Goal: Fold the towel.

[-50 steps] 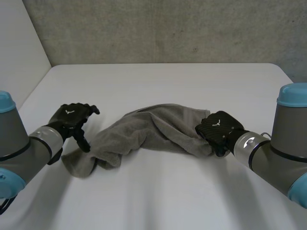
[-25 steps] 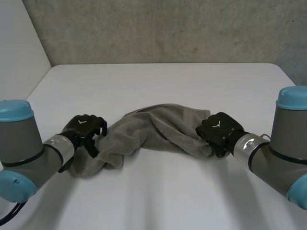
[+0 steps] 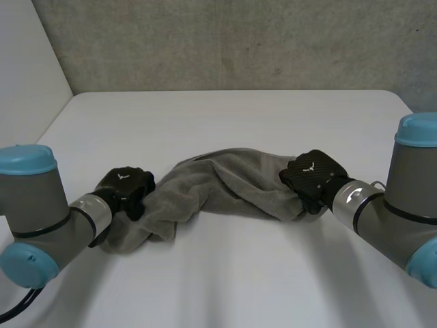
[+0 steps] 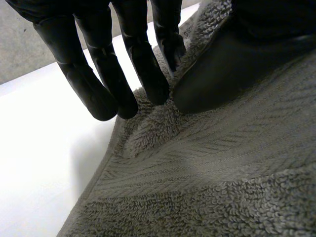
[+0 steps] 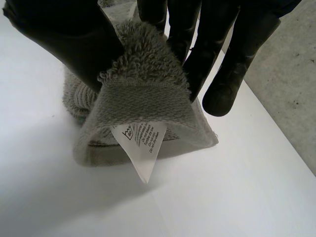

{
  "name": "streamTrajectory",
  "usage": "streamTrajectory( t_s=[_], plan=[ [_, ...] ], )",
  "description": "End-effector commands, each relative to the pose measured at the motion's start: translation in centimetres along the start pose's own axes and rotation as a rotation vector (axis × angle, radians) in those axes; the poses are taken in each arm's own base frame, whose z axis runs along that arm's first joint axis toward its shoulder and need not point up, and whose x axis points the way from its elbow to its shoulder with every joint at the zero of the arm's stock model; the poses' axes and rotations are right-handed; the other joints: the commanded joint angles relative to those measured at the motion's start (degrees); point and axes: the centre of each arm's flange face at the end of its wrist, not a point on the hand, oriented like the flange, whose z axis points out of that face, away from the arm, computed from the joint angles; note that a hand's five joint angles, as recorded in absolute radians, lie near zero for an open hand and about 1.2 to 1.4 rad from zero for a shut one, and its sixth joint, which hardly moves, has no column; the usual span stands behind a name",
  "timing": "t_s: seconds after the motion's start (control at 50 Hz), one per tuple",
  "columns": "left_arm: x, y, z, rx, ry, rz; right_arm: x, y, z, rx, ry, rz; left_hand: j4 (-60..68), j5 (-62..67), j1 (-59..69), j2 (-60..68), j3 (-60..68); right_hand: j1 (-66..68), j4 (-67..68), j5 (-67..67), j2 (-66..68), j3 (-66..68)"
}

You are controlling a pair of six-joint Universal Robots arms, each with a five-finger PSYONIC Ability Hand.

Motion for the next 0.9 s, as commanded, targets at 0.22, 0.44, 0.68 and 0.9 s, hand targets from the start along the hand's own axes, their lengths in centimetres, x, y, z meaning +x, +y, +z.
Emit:
streamTrajectory(
  t_s=[0.22, 0.44, 0.68, 0.9],
  plan=[
    [-4.7, -12.4, 3.8, 0.370, -0.257, 0.346, 10.2, -10.0, 4.2, 0.376, 0.400, -0.184, -5.34, -14.87, -2.31, -4.78, -6.16, 3.89, 3.37, 4.27, 3.99, 4.93],
    [-5.8, -26.4, -2.4, 0.798, -0.427, 0.258, 15.9, -18.3, 0.0, 0.811, 0.798, -0.203, -5.34, -14.87, -2.31, -4.78, -6.16, 3.89, 3.37, 4.27, 3.99, 4.93],
    [-2.8, -18.5, 0.5, 0.613, -0.311, 0.203, 10.0, -11.1, 3.6, 0.506, 0.511, -0.128, -5.34, -14.87, -2.31, -4.78, -6.16, 3.89, 3.37, 4.27, 3.99, 4.93],
    [0.2, -4.8, 1.3, 0.349, -0.211, 0.238, 2.6, -1.2, 5.2, 0.108, 0.147, -0.035, -5.34, -14.87, -2.31, -4.78, -6.16, 3.89, 3.37, 4.27, 3.99, 4.93]
  ],
)
